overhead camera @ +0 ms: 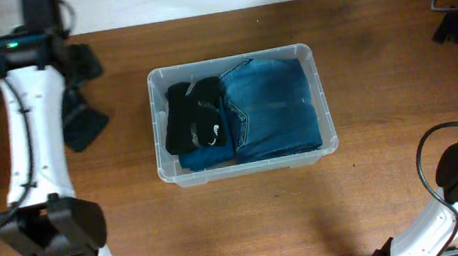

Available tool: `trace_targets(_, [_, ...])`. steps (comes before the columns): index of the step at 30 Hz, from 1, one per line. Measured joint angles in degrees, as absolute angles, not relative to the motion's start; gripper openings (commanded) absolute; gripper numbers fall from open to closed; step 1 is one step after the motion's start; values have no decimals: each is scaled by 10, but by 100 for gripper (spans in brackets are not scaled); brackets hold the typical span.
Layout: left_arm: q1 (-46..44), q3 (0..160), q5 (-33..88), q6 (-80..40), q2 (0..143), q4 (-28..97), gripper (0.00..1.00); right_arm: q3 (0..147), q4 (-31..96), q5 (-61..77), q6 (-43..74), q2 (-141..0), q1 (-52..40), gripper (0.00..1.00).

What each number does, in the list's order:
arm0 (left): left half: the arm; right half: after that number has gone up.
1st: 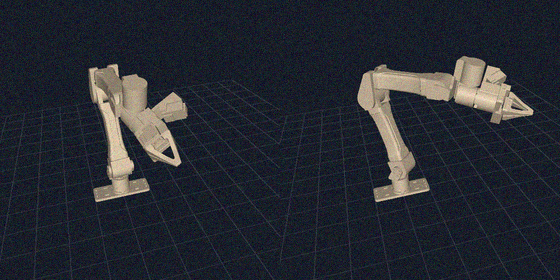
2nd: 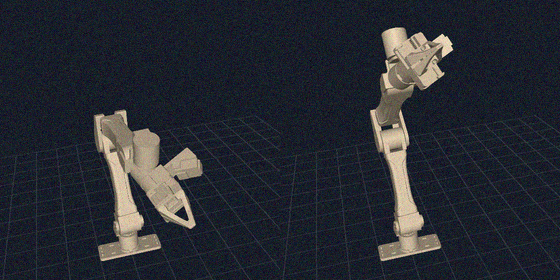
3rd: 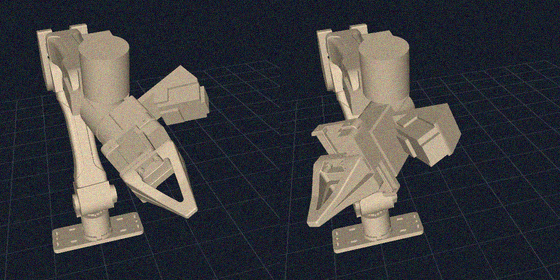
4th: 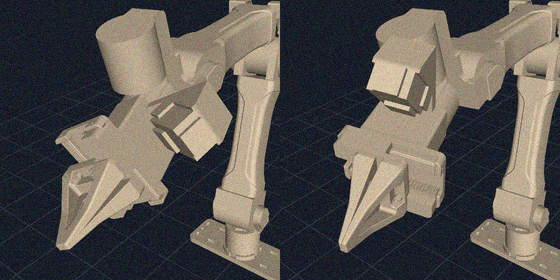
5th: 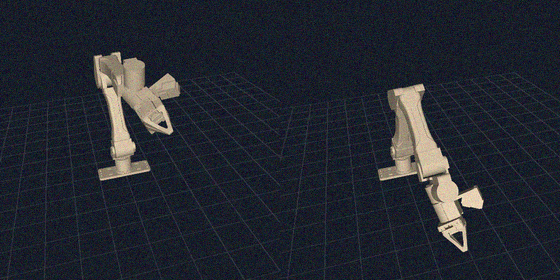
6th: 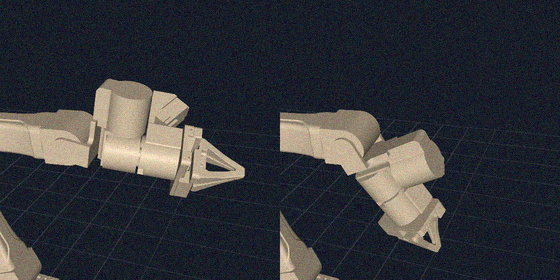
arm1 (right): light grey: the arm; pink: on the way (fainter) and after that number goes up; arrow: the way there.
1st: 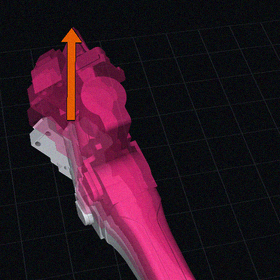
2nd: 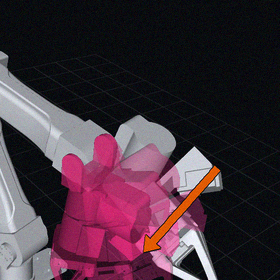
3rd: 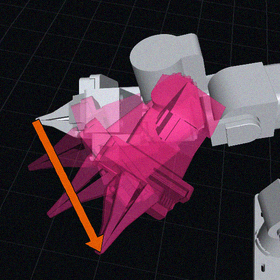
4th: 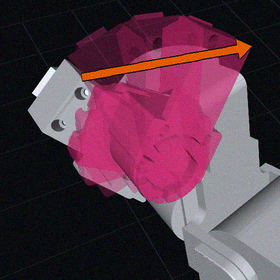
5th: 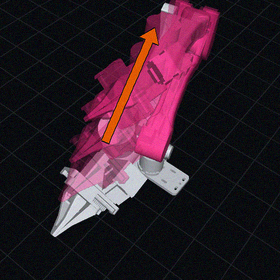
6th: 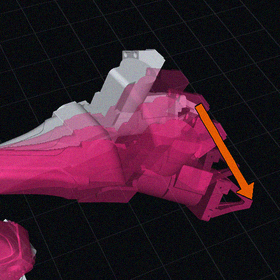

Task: Pack container
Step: 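Place the black garment into the box and withdraw the left gripper, then grasp the second black garment on the table with the left gripper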

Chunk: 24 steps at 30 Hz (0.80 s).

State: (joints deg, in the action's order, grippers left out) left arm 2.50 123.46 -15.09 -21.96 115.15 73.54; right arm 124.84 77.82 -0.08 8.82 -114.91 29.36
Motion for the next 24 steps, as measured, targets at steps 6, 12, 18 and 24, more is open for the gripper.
trace_targets(6, [77, 1228, -95, -163, 1214, 683, 99, 1248, 778, -1, 88, -1149, 294, 98])
trace_targets(12, [75, 1221, -70, -150, 1319, 664, 99, 1248, 778, -1, 88, -1149, 294, 98])
trace_targets(18, [76, 1218, -61, -156, 1393, 645, 84, 1248, 778, -1, 88, -1149, 294, 98])
trace_targets(24, [81, 1218, -72, -169, 1407, 640, 5, 1248, 778, -1, 88, -1149, 294, 98])
